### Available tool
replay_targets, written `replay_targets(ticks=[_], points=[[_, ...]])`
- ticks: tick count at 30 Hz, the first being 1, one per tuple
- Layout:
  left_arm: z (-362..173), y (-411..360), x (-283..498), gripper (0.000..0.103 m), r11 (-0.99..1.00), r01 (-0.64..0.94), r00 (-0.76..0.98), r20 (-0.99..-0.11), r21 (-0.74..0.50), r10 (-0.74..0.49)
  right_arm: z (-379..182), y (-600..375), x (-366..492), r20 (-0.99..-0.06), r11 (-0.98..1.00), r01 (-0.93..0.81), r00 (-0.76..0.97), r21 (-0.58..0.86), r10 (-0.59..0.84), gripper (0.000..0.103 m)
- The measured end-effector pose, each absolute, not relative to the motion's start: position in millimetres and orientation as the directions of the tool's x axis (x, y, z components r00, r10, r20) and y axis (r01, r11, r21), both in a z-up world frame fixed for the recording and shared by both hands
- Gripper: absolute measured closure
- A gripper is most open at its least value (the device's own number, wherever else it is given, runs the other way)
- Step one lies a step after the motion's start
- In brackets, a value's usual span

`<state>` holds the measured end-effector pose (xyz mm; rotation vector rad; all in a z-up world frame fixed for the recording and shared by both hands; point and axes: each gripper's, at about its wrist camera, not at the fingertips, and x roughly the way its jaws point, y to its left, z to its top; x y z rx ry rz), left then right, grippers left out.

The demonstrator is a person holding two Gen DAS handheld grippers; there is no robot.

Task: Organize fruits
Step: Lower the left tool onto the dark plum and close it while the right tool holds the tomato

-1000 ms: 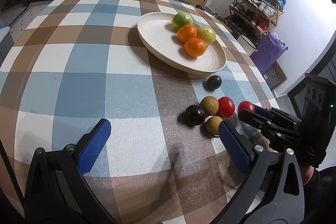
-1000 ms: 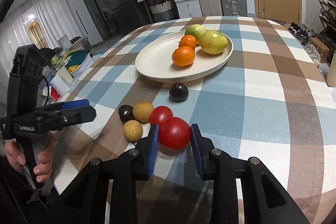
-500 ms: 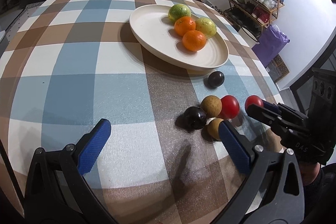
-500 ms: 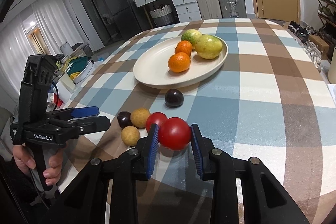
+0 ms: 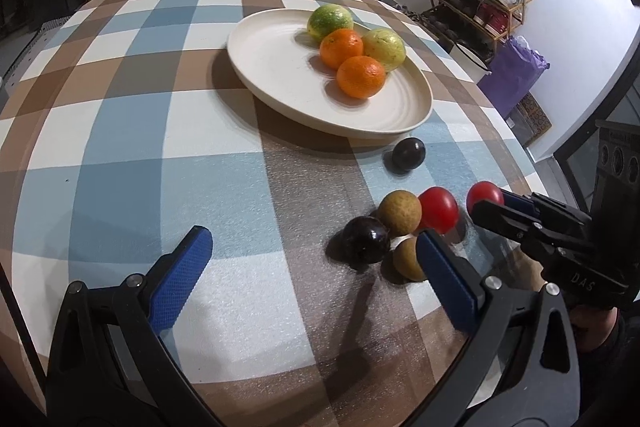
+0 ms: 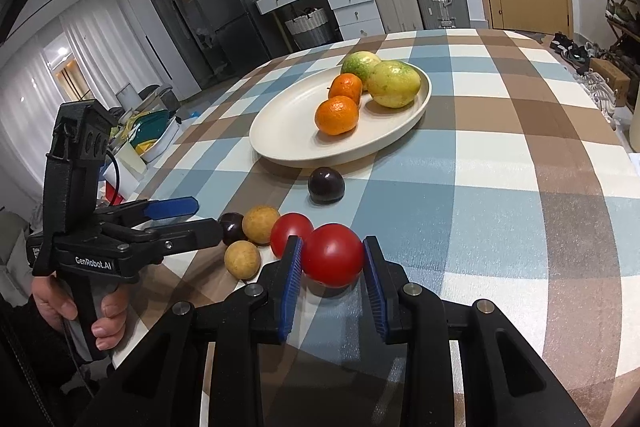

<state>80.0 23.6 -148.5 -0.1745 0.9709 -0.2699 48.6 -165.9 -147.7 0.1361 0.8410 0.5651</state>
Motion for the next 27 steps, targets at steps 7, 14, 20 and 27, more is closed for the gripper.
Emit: replay_targets(ticks=[7, 14, 20, 27], points=[[-148, 16, 83, 0.015, 0.948, 0.186, 0.531, -0.785, -0.259, -0.319, -148, -166, 49, -0.666, 0.839, -0.425, 0.522, 0.339, 0.533, 0.072], [-146, 13, 83, 0.043, 0.933, 0.221, 0.520, -0.775, -0.285, -0.360, -147, -167, 47, -0.661, 0.836, -0.429, 0.523, 0.342, 0.538, 0.072], [-146, 14, 82, 0.062, 0.910, 0.245, 0.494, -0.764, -0.335, -0.415, -147, -168, 46, -0.661, 0.838, -0.427, 0.525, 0.341, 0.536, 0.072], [-150, 15, 81, 0.079, 0.884, 0.266, 0.462, -0.754, -0.385, -0.468, -147, -166, 46, -0.667, 0.839, -0.428, 0.520, 0.337, 0.533, 0.072]])
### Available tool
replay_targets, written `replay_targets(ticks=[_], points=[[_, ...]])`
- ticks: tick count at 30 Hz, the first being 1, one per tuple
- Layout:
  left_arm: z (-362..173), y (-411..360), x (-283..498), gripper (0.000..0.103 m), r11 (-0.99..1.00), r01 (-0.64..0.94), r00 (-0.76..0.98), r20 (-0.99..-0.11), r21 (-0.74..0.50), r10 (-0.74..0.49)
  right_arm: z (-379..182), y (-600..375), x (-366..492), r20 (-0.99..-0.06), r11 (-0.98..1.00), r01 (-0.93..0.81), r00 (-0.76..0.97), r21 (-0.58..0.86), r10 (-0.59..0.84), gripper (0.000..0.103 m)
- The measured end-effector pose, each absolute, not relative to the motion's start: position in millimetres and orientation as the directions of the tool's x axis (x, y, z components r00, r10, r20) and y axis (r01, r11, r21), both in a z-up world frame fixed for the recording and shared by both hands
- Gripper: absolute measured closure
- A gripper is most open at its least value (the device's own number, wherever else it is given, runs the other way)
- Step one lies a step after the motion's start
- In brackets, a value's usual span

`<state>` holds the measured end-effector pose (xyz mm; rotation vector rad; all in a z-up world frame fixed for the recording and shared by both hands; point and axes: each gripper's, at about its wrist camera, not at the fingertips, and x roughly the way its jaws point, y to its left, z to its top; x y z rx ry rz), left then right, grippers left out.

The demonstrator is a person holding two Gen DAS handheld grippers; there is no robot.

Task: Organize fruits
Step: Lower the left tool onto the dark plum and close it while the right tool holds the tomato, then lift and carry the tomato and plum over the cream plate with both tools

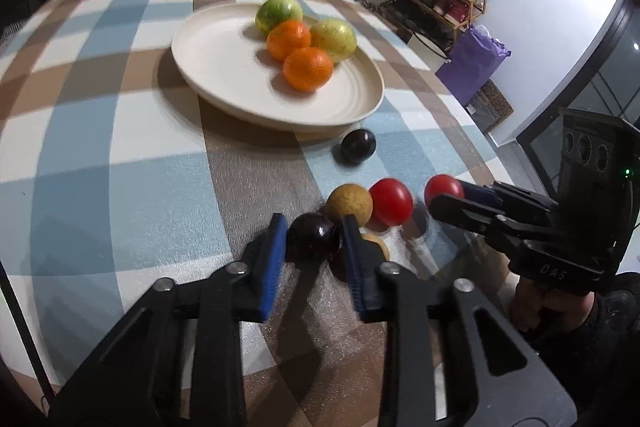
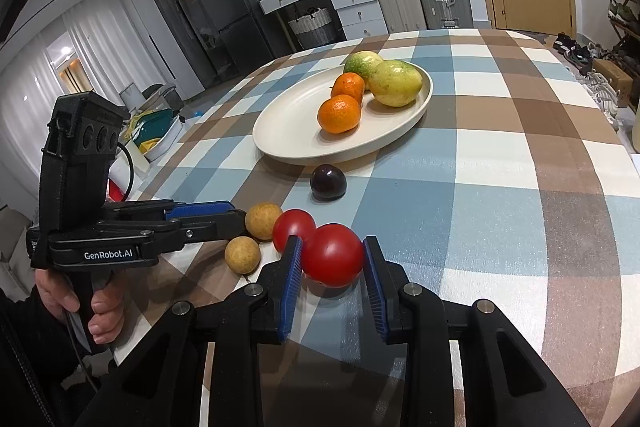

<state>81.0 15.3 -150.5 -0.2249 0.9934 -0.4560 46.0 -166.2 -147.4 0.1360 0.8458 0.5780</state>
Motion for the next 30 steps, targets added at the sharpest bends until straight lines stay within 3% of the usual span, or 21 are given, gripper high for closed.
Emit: replay_targets(ticks=[14, 30], points=[[-148, 23, 76, 0.080, 0.878, 0.257, 0.474, -0.739, -0.404, -0.479, -140, -168, 46, -0.661, 0.847, -0.427, 0.541, 0.316, 0.520, 0.072], [-104, 44, 86, 0.080, 0.890, 0.265, 0.541, -0.707, -0.370, -0.455, -112, -153, 60, -0.619, 0.808, -0.468, 0.528, 0.358, 0.581, 0.072]])
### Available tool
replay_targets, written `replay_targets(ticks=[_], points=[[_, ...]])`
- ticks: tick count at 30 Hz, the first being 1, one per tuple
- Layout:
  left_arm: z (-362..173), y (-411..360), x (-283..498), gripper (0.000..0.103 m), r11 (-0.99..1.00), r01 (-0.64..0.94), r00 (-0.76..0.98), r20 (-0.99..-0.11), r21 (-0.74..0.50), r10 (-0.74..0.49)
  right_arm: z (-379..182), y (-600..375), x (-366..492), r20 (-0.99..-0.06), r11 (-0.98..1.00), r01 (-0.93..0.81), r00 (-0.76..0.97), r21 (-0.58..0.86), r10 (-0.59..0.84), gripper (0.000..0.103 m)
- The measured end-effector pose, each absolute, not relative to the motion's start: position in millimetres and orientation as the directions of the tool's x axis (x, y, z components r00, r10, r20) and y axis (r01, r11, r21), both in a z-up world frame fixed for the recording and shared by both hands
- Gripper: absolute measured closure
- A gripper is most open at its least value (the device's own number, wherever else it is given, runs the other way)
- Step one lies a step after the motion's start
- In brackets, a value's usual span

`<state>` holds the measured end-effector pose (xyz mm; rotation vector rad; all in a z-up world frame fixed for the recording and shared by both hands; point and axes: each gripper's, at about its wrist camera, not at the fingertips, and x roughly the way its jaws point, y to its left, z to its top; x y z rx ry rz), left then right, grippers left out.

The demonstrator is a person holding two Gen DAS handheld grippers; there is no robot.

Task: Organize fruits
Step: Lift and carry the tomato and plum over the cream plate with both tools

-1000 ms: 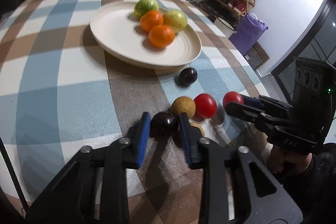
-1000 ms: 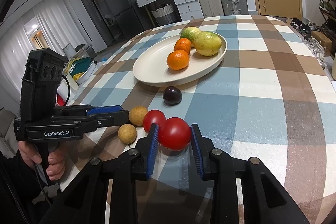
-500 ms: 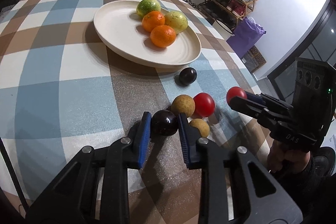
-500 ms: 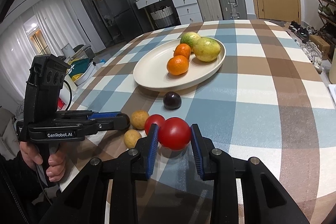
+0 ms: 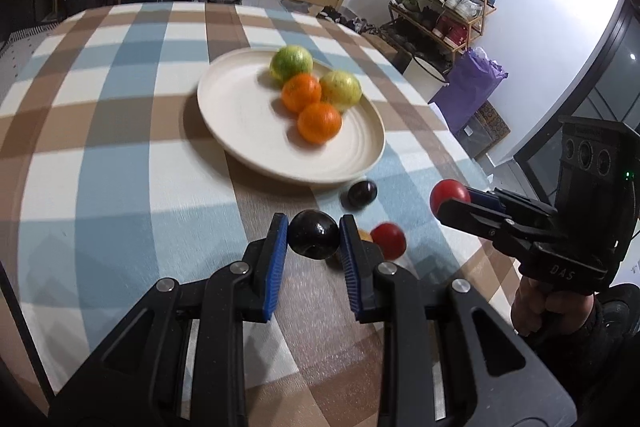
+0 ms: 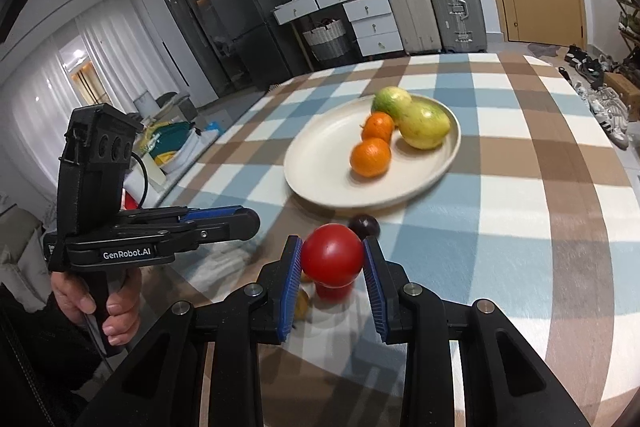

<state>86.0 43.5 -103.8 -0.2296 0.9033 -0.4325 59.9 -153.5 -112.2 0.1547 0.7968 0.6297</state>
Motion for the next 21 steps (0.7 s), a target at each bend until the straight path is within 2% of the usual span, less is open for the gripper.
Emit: replay_targets(ticks=[21], points=[[-62, 40, 161, 0.080, 0.903, 0.265, 0.567, -0.703, -0.338, -0.429, -65, -135, 118, -0.555, 0.785, -0.514, 0.563, 0.346, 0.613, 0.072]])
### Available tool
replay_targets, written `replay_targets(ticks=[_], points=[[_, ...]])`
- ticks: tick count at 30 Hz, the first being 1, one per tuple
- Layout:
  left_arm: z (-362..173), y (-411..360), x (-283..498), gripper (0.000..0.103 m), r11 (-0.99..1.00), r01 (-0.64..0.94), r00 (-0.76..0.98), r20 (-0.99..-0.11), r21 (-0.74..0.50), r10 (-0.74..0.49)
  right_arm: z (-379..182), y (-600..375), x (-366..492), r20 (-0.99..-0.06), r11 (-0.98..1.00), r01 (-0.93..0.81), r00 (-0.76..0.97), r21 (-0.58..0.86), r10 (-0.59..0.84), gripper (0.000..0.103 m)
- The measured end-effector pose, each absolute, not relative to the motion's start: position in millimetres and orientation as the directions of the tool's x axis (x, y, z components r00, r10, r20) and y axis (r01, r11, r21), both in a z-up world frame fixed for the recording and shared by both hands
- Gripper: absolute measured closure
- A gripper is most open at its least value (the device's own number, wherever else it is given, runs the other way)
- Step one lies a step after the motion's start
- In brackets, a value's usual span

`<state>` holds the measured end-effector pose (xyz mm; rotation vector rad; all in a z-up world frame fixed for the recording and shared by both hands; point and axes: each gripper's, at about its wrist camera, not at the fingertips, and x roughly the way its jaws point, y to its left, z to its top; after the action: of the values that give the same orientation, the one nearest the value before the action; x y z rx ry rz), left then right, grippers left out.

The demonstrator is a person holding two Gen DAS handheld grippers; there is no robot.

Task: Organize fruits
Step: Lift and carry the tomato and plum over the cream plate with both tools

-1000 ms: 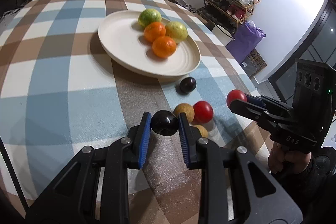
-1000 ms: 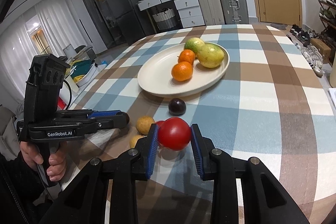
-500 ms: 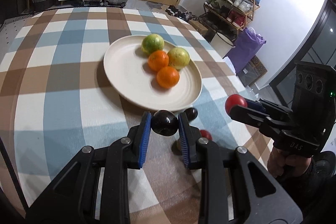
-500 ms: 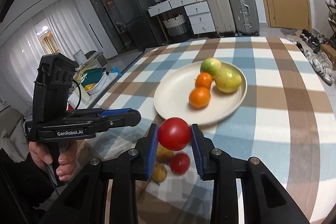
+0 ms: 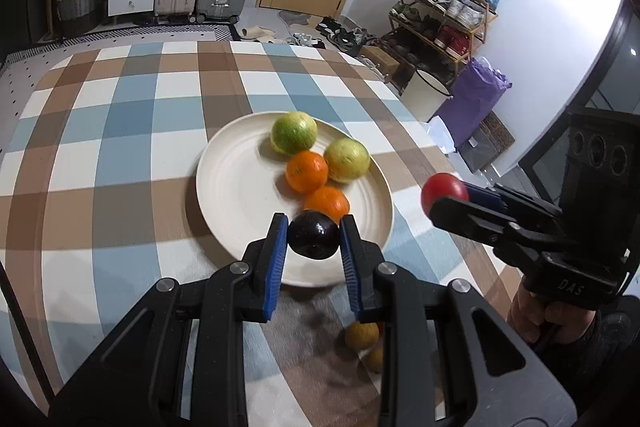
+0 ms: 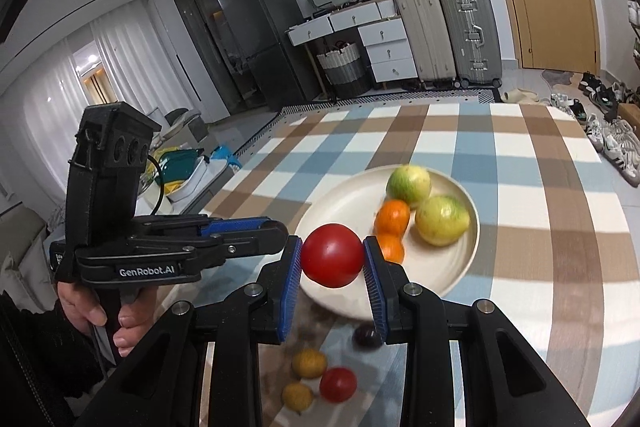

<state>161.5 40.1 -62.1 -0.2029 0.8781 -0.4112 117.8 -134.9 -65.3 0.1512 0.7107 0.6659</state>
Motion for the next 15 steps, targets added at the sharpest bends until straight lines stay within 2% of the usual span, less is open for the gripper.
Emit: replay_targets(ticks=[8, 15], points=[[-52, 34, 185, 0.080, 0.898, 0.266, 0.577, -0.689, -0.350, -0.439, -56, -135, 143, -0.554, 0.793, -0.518, 0.577, 0.321, 0.600, 0.072], [-60, 21, 209, 0.080, 0.900, 0.275, 0.551, -0.712, -0.337, -0.435, -60, -132, 163, -0.559, 0.794, -0.517, 0.574, 0.319, 0.598, 0.072]])
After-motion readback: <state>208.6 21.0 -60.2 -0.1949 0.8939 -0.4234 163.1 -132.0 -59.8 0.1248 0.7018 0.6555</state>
